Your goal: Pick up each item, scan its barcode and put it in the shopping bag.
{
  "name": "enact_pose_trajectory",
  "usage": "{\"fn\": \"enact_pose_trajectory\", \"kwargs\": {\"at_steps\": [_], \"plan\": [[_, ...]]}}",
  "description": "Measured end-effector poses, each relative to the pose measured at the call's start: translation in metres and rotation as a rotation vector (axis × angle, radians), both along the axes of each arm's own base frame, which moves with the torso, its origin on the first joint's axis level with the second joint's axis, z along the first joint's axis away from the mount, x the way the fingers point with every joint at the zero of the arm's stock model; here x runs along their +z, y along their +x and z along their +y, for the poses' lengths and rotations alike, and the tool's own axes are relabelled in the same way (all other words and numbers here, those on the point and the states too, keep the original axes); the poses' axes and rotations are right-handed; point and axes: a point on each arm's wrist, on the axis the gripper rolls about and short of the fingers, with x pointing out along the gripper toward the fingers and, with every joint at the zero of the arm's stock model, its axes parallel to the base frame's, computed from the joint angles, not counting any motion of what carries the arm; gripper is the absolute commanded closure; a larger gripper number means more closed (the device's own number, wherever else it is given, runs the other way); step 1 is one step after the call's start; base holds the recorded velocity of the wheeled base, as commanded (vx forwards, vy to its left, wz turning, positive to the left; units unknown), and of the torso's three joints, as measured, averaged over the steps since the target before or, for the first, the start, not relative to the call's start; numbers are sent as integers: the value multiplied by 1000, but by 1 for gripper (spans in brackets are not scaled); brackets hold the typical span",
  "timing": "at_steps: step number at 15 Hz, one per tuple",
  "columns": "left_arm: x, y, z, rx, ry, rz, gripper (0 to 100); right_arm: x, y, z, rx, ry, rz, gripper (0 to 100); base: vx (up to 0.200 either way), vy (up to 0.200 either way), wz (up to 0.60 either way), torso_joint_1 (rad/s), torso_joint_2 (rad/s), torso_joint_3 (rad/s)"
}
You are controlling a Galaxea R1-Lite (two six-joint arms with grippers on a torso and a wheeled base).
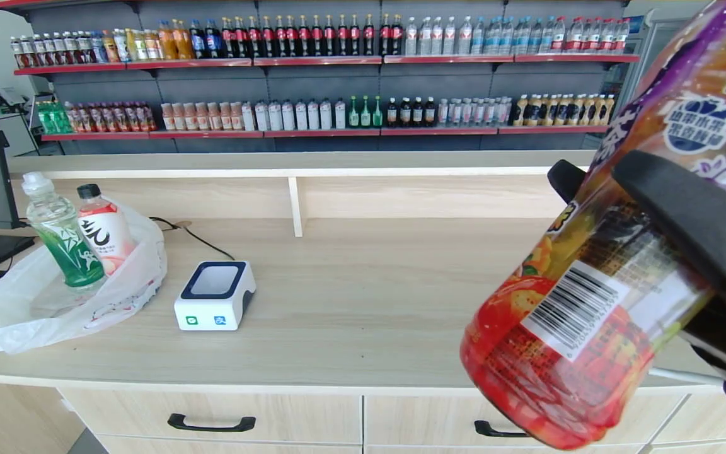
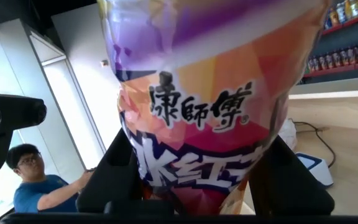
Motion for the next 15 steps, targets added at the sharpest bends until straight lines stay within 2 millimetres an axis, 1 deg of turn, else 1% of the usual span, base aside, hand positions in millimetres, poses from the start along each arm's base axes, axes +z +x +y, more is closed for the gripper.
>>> {"fn": "enact_pose_trajectory", "kwargs": {"at_steps": [11,13,15], "plan": [[0,0,0,0,-1,0,0,-13,3,-6,-52,-54,6,100,0,0,0,0,0,0],[0,0,0,0,0,0,0,-20,9,-10,-110,-108,-21,100,0,0,0,0,0,0],[0,0,0,1,0,1,0,-26,15,-10,-147,-148,-35,100,0,0,0,0,0,0]]}}
